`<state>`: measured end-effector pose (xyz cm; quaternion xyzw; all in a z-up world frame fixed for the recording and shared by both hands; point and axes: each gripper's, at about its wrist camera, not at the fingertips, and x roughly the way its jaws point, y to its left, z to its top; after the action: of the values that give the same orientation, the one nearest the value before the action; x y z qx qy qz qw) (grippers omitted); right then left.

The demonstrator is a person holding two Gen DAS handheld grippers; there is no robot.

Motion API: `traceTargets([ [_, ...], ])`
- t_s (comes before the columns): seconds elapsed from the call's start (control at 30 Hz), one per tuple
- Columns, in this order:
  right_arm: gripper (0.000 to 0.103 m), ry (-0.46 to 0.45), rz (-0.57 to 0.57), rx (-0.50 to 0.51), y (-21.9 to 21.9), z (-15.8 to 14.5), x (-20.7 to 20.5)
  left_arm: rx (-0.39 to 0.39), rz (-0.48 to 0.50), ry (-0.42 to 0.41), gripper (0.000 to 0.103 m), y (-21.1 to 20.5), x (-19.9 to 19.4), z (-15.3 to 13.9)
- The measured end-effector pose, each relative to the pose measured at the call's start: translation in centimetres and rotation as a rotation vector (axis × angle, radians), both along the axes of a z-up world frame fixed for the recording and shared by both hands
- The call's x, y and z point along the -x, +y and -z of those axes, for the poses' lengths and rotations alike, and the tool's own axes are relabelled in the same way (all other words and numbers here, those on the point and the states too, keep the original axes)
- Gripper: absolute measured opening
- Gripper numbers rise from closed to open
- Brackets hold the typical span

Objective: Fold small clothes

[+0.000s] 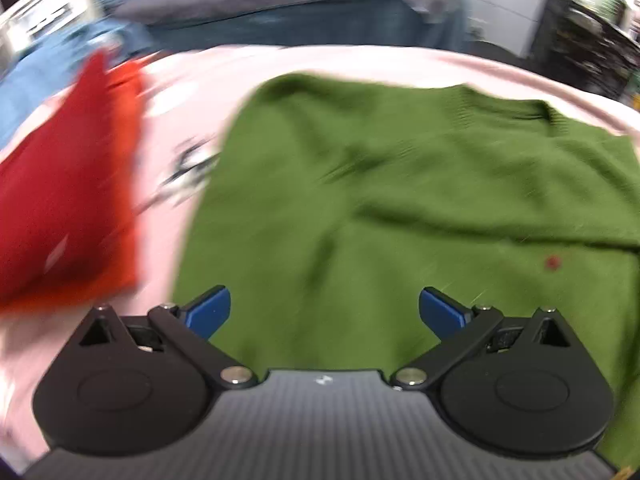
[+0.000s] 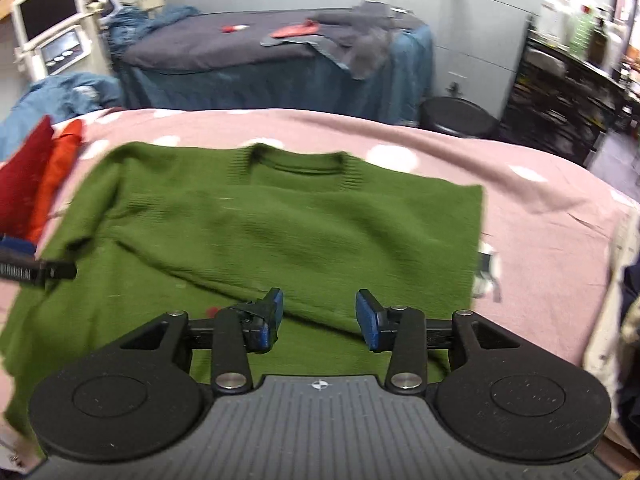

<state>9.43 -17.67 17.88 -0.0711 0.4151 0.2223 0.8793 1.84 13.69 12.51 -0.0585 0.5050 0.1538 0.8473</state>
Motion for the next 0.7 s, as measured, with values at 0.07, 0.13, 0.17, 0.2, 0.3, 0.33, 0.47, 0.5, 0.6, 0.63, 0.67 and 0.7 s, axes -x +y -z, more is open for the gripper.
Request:
traceTargets([
  [0.07, 0.071, 0.009, -0.047, -0.017, 1.4, -0.1, 0.7, 0.017, -0.104, 0.018, 0.099, 2.4, 3.5, 0.0],
  [0.13, 0.074, 0.017, -0.095, -0.02, 2.8, 0.0, 1.5, 0.044, -0.204, 0.033, 0.093, 4.5, 6.8, 0.0],
  [0.17, 0.074, 0.024, -0.115, -0.02, 3.5, 0.1, 1.8, 0.054, -0.249, 0.038, 0.092, 5.5, 8.2, 0.0],
  [0.2, 0.074, 0.033, -0.133, -0.022, 4.1, 0.3, 2.2, 0.063, -0.288, 0.042, 0.092, 6.3, 9.5, 0.1],
  [0.3, 0.074, 0.06, -0.18, -0.029, 5.6, 0.7, 3.1, 0.086, -0.375, 0.045, 0.092, 7.9, 11.8, 0.2],
  [0.33, 0.074, 0.068, -0.198, -0.027, 6.1, 0.8, 3.4, 0.103, -0.384, 0.039, 0.091, 8.1, 12.2, 0.3],
  [0.47, 0.074, 0.077, -0.251, -0.011, 7.5, 0.9, 4.5, 0.136, -0.362, 0.043, 0.086, 8.1, 11.7, 1.2],
  [0.5, 0.074, 0.079, -0.258, -0.008, 7.7, 0.9, 4.7, 0.135, -0.358, 0.06, 0.085, 8.0, 11.3, 1.7],
  [0.6, 0.074, 0.083, -0.266, -0.003, 7.9, 0.9, 5.2, 0.168, -0.363, 0.081, 0.083, 7.5, 11.1, 2.9],
  [0.63, 0.075, 0.085, -0.267, 0.002, 7.8, 1.0, 5.4, 0.183, -0.363, 0.082, 0.078, 7.4, 10.9, 3.3],
  [0.67, 0.075, 0.088, -0.266, 0.008, 7.7, 1.0, 5.6, 0.192, -0.359, 0.085, 0.072, 7.3, 10.8, 3.6],
  [0.7, 0.075, 0.092, -0.261, 0.014, 7.7, 1.1, 5.8, 0.201, -0.352, 0.089, 0.069, 7.1, 10.7, 3.9],
])
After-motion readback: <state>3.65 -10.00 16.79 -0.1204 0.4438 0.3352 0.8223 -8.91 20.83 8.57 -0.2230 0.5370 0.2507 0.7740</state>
